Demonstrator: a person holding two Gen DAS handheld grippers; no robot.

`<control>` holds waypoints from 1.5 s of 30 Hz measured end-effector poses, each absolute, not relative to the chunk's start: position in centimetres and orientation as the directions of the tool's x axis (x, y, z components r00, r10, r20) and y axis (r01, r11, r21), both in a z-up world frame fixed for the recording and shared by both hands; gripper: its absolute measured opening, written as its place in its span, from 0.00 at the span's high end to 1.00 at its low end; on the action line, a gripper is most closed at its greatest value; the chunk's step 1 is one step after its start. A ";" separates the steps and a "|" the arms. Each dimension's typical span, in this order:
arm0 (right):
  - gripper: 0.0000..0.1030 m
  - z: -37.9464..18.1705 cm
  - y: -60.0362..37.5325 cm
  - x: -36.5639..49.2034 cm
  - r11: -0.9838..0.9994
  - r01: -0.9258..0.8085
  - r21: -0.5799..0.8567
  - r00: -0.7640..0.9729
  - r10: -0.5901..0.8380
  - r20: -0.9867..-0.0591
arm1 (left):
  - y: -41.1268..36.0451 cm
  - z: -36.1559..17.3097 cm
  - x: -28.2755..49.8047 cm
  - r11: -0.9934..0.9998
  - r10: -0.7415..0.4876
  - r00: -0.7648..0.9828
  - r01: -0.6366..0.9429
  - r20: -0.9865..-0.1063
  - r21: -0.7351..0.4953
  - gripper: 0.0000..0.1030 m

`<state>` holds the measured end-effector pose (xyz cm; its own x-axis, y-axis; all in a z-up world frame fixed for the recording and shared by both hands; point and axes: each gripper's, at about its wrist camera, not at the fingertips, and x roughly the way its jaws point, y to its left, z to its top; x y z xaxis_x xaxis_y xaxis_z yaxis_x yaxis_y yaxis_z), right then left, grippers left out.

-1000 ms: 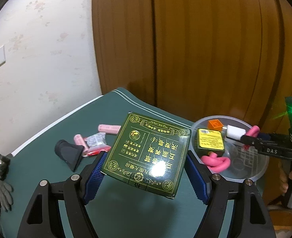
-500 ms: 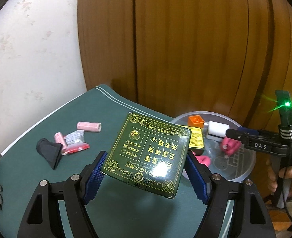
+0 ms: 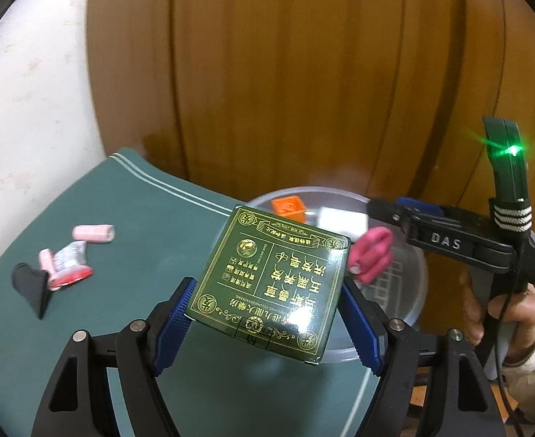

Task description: Organize objects

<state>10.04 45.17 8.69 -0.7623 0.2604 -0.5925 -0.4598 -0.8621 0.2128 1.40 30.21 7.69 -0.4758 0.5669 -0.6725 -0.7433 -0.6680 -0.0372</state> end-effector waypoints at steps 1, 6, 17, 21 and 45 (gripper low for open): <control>0.40 8.7 45.2 10.0 -0.864 -0.457 0.212 -0.764 0.260 -0.591 | 30.6 7.6 1.5 -0.662 0.570 -0.468 -0.749 -0.676 -0.039 0.22; 0.40 8.7 45.4 10.1 -0.865 -0.454 0.212 -0.767 0.259 -0.588 | 32.7 6.9 1.7 -0.623 0.586 -0.415 -0.780 -0.696 -0.060 0.21; 0.40 8.1 45.5 10.1 -0.858 -0.453 0.242 -0.769 0.239 -0.593 | 32.8 6.1 0.7 -0.640 0.585 -0.406 -0.762 -0.702 -0.093 0.07; 0.40 8.2 45.2 9.8 -0.860 -0.447 0.245 -0.772 0.233 -0.591 | 32.4 5.9 0.3 -0.657 0.564 -0.422 -0.750 -0.710 -0.077 0.07; 0.40 8.3 45.5 9.9 -0.846 -0.450 0.285 -0.788 0.226 -0.572 | 33.8 3.7 -0.2 -0.664 0.520 -0.415 -0.746 -0.746 -0.048 0.07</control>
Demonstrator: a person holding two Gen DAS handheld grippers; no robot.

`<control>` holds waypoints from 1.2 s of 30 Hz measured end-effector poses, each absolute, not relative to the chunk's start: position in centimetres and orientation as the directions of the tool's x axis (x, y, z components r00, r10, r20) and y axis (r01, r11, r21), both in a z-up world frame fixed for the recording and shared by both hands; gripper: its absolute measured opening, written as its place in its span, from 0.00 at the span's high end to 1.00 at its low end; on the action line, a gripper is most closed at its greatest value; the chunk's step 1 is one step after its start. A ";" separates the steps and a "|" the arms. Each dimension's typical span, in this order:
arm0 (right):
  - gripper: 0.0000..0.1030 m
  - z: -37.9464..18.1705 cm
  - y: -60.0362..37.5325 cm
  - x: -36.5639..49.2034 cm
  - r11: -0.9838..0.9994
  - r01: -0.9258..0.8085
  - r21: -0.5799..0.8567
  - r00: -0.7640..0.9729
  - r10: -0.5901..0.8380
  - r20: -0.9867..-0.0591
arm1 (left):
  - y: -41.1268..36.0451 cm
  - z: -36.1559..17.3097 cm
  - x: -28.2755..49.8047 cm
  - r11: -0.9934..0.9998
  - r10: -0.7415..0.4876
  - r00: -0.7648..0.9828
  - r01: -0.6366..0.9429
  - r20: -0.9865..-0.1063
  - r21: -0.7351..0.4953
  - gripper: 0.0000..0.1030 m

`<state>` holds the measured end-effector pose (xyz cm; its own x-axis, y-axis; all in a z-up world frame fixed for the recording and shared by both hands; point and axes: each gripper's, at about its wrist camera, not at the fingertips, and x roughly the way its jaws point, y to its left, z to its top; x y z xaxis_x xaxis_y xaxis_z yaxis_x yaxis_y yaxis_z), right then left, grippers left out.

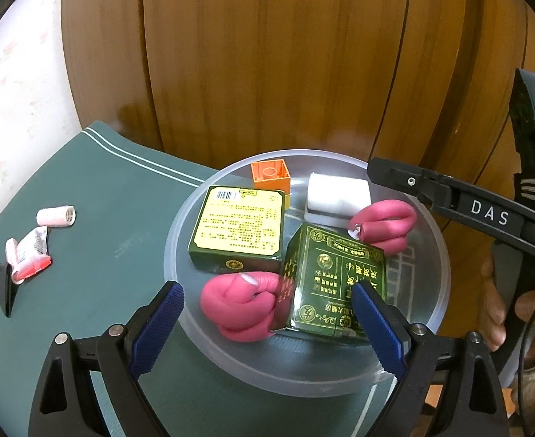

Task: Organize objects
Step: 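Lower the green box into the basin and open the left gripper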

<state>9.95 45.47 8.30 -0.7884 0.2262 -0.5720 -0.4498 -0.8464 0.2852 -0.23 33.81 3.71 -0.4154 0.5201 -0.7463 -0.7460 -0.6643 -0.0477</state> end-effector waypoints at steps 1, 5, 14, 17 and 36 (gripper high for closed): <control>0.40 8.4 45.7 10.3 -0.846 -0.450 0.285 -0.789 0.227 -0.571 | 33.7 3.8 -0.2 -0.666 0.516 -0.415 -0.745 -0.749 -0.046 0.07; 0.40 8.5 45.7 10.4 -0.846 -0.446 0.293 -0.791 0.220 -0.571 | 32.7 4.4 -0.2 -0.681 0.508 -0.435 -0.731 -0.743 -0.038 0.07; 0.40 8.7 44.3 9.9 -0.855 -0.425 0.296 -0.798 0.199 -0.569 | 30.6 4.8 -2.0 -0.753 0.458 -0.501 -0.657 -0.735 -0.021 0.07; 0.40 8.9 43.9 9.9 -0.856 -0.424 0.297 -0.801 0.201 -0.564 | 30.7 3.9 -2.4 -0.760 0.444 -0.487 -0.650 -0.752 -0.027 0.07; 0.40 9.2 45.8 10.8 -0.845 -0.430 0.317 -0.809 0.206 -0.550 | 35.2 3.1 -0.2 -0.689 0.451 -0.464 -0.724 -0.762 0.033 0.07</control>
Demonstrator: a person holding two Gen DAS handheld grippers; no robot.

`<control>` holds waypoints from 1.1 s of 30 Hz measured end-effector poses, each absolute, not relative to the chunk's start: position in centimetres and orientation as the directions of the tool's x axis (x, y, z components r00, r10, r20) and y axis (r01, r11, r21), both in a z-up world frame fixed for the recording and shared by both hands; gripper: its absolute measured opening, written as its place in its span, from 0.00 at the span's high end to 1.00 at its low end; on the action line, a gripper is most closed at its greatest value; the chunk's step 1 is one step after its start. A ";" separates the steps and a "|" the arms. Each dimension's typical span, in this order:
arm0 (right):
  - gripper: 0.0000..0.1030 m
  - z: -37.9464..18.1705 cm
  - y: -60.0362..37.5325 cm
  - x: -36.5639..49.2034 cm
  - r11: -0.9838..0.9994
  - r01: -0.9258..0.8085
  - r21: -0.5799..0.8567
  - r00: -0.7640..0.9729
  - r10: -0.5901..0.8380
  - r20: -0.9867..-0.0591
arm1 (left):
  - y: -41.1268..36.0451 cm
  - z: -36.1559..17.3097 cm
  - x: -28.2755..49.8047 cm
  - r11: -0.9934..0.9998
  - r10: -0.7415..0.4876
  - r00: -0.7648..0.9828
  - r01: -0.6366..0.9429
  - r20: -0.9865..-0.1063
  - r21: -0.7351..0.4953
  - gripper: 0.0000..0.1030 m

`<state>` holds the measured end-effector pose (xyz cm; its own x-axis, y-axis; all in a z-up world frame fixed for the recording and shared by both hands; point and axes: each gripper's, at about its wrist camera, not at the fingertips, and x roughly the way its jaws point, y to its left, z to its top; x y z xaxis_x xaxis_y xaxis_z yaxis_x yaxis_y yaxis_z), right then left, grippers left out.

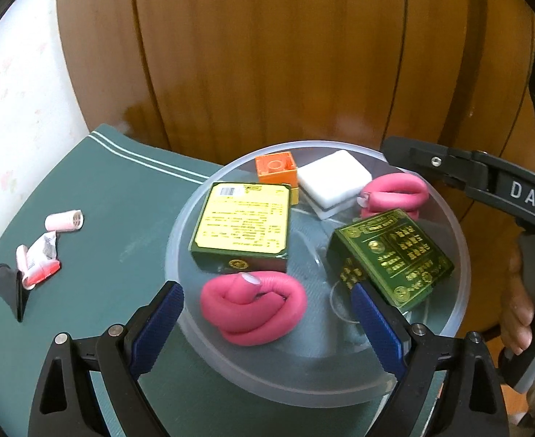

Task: Organize objects
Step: 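Lower the green box into the basin and open the left gripper, then withdraw both grippers from the basin back over the table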

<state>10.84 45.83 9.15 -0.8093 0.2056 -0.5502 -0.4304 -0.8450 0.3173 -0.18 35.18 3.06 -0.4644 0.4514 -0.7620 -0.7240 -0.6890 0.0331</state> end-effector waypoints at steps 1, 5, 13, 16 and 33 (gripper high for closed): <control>0.40 9.1 45.9 11.0 -0.845 -0.429 0.320 -0.810 0.203 -0.550 | 34.9 3.1 -0.3 -0.694 0.451 -0.467 -0.720 -0.760 0.030 0.07; 0.40 9.4 45.5 10.9 -0.848 -0.413 0.332 -0.819 0.188 -0.542 | 33.6 3.9 -1.1 -0.717 0.460 -0.478 -0.697 -0.749 0.005 0.07; 0.40 10.1 43.1 9.3 -0.869 -0.354 0.347 -0.840 0.132 -0.527 | 30.1 4.9 -3.0 -0.770 0.445 -0.516 -0.638 -0.732 -0.018 0.05; 0.40 10.4 41.7 8.2 -0.879 -0.322 0.352 -0.847 0.101 -0.522 | 28.2 5.0 -3.8 -0.795 0.434 -0.526 -0.606 -0.731 -0.036 0.05; 0.36 10.9 32.8 0.6 -0.917 -0.147 0.372 -0.839 -0.083 -0.537 | 18.0 5.7 -7.9 -0.913 0.316 -0.619 -0.406 -0.719 -0.052 0.03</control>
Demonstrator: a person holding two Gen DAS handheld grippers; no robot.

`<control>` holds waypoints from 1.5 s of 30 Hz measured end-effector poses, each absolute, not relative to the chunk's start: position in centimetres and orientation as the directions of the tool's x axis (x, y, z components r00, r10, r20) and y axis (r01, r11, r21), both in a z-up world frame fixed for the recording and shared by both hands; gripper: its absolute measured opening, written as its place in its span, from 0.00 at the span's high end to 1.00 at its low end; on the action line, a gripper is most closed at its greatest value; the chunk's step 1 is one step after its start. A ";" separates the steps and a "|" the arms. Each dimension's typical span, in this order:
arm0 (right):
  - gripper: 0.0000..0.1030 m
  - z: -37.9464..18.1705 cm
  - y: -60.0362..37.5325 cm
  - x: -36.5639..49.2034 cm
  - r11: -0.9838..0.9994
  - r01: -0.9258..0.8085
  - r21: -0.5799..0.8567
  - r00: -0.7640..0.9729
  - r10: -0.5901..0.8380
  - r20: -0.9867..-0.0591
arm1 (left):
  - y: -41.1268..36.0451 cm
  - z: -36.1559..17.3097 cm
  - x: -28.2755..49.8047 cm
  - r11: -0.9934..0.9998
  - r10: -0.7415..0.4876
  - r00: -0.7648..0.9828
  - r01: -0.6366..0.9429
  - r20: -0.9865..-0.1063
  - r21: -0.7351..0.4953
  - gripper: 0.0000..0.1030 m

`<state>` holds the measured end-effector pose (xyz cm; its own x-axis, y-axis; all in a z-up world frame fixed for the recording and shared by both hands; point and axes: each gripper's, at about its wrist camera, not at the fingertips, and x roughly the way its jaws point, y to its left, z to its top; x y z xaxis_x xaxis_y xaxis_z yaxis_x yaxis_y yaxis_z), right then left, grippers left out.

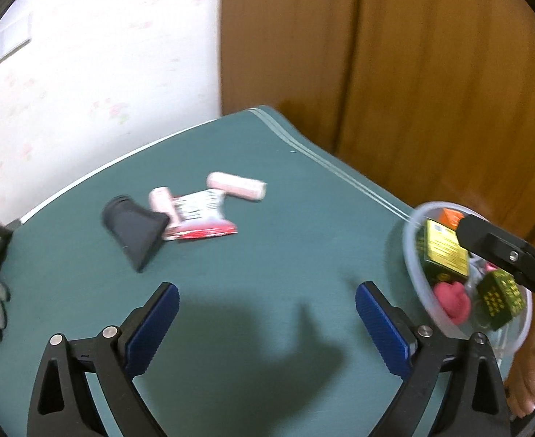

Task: Organize objects
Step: 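Withdraw both grippers from the basin back over the table, then move the right gripper to the red-and-white snack packet and grasp it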

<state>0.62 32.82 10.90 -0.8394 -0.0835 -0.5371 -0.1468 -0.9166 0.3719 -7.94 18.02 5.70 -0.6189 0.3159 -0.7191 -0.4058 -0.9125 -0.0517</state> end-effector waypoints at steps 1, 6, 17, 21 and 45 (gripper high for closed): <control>0.36 10.9 32.5 0.2 -0.916 -0.145 0.373 -0.836 -0.088 -0.541 | 17.5 5.7 -8.2 -0.918 0.309 -0.623 -0.392 -0.719 -0.055 0.03; 0.36 10.8 30.6 -2.0 -0.917 -0.123 0.380 -0.823 -0.119 -0.555 | 15.1 5.8 -8.8 -0.937 0.285 -0.636 -0.344 -0.718 -0.067 0.03; 0.36 9.9 27.4 -5.8 -0.916 -0.100 0.390 -0.791 -0.164 -0.590 | 10.3 5.8 -10.7 -0.970 0.219 -0.665 -0.228 -0.714 -0.085 0.03; 0.36 9.2 26.1 -7.6 -0.923 -0.111 0.368 -0.779 -0.149 -0.609 | 8.7 5.6 -11.3 -0.977 0.205 -0.670 -0.185 -0.713 -0.107 0.03; 0.36 4.2 21.5 -18.9 -0.962 -0.111 0.248 -0.693 -0.104 -0.713 | 3.6 3.8 -13.9 -0.979 0.180 -0.656 -0.048 -0.733 -0.197 0.03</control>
